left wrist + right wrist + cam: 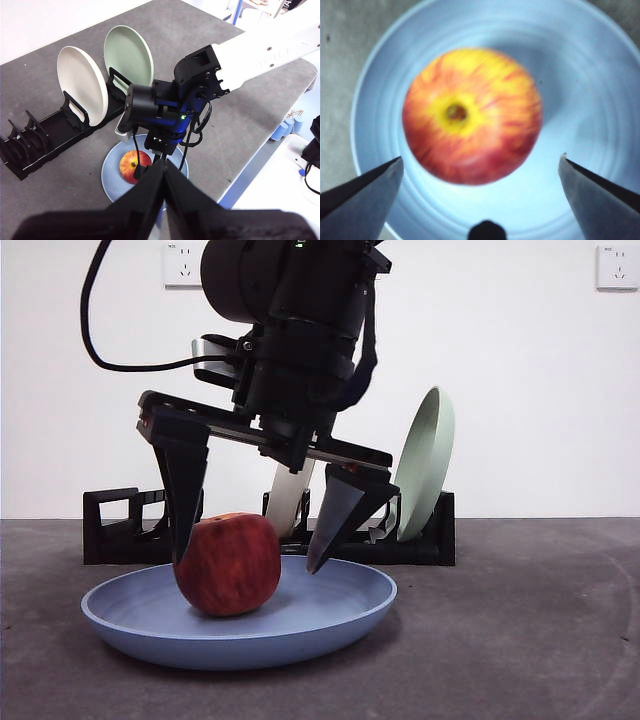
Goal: Take the blue plate from the plate rack,put the plate on the table,take the apple from the table,put the apple in the plate
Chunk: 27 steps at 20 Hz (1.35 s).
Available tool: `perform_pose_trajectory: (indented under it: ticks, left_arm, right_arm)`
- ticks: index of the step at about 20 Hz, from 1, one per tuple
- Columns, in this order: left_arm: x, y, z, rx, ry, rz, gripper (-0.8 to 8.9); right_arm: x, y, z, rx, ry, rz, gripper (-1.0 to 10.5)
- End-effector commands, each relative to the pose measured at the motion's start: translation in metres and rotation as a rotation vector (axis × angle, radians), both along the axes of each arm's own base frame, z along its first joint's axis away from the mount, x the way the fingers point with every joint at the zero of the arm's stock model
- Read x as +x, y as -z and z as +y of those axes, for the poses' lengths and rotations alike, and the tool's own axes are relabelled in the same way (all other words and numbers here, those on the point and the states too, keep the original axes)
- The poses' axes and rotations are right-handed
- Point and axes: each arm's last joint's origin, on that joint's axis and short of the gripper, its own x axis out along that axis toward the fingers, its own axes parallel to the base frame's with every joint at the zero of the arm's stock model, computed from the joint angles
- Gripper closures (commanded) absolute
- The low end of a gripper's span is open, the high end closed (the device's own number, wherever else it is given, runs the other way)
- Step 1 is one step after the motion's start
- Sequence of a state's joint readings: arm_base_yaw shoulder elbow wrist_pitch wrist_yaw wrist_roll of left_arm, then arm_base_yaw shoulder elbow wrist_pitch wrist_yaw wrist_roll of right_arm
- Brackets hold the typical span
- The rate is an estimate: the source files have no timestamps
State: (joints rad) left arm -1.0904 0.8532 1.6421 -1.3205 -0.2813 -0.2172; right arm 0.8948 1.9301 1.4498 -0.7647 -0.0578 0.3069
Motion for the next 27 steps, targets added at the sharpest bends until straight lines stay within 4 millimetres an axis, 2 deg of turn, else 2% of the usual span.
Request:
perform_pose_trajectory:
  ticks: [1,4,6,8,11,14,16,17,19,21,22,24,27]
  left_arm:
    - [-0.001,0.0,0.001,0.0,0.007,-0.01,8.18]
    - [-0.001,0.0,0.001,0.0,0.007,-0.01,8.18]
    - [-0.001,0.0,0.001,0.001,0.007,-0.011,8.18]
    - [-0.001,0.0,0.001,0.017,0.02,-0.026,8.18]
    - [-0.003,-0.001,0.006,0.044,0.05,-0.074,8.18]
    - [-0.005,-0.002,0.01,0.074,0.064,-0.119,8.18]
    - [-0.003,-0.002,0.012,0.136,0.018,-0.188,8.18]
    - [-0.002,-0.003,0.013,0.159,-0.032,-0.213,8.18]
    - [0.001,-0.003,0.013,0.194,-0.107,-0.242,8.18]
    - [0.004,-0.004,0.012,0.238,-0.209,-0.279,8.19]
    - [0.006,-0.005,0.013,0.265,-0.287,-0.307,8.19]
    - [0.009,-0.007,0.013,0.288,-0.398,-0.354,8.19]
    - [0.009,-0.007,0.014,0.297,-0.424,-0.365,8.18]
  right_arm:
    - [-0.009,-0.002,0.003,-0.01,-0.019,-0.003,3.4]
    - [-0.028,-0.022,0.006,0.01,-0.061,-0.023,3.4]
    - [-0.047,-0.048,0.003,0.021,-0.078,-0.09,3.4]
    - [-0.069,-0.083,-0.009,0.023,-0.078,-0.201,3.5]
    - [-0.101,-0.136,-0.049,0.003,-0.022,-0.372,3.5]
    - [-0.12,-0.168,-0.089,0.013,0.055,-0.455,3.5]
    - [-0.141,-0.195,-0.134,0.061,0.155,-0.525,3.7]
    - [-0.151,-0.206,-0.156,0.094,0.197,-0.553,4.3]
    - [-0.17,-0.22,-0.197,0.16,0.263,-0.604,6.2]
    - [-0.186,-0.227,-0.228,0.218,0.312,-0.628,9.3]
    - [-0.193,-0.228,-0.242,0.254,0.335,-0.63,9.5]
    - [-0.201,-0.23,-0.258,0.304,0.375,-0.629,9.5]
    - [-0.204,-0.23,-0.268,0.309,0.443,-0.667,9.5]
